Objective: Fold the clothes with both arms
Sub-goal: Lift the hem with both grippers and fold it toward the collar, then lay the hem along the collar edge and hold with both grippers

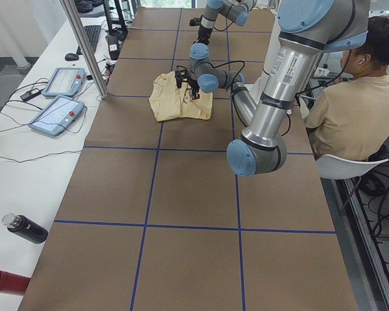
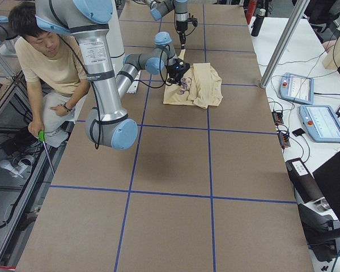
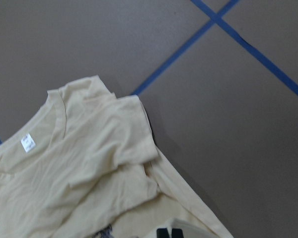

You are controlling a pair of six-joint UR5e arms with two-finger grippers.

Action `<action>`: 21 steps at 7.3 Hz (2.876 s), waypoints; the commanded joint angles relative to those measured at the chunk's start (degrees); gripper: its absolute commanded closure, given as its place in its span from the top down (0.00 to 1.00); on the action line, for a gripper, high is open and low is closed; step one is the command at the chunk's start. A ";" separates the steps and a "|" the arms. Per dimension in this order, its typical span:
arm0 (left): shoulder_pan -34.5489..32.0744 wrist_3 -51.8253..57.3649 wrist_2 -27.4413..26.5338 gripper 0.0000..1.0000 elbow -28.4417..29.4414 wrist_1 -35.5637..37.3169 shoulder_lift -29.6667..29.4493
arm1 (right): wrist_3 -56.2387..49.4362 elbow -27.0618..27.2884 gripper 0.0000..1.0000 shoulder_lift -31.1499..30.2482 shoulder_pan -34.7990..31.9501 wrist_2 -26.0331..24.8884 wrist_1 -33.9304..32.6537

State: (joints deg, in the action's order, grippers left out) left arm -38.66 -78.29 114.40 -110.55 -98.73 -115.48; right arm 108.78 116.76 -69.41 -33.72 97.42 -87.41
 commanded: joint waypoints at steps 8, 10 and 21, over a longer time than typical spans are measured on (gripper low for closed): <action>-6.78 3.41 -2.67 0.00 35.03 -26.78 -11.94 | -13.32 -45.38 0.00 19.31 -9.79 2.60 19.38; -6.78 3.41 -5.15 0.00 38.38 -27.30 -13.89 | -13.95 -46.27 0.00 19.40 -9.52 2.60 19.47; -9.06 2.36 -2.07 0.45 35.58 -31.17 -11.70 | 6.47 -18.37 1.00 -0.33 -4.81 -2.27 27.11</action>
State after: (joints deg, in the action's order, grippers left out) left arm -47.62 -75.90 111.89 -74.61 -129.73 -127.73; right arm 108.10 91.73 -64.96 -41.29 98.70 -60.38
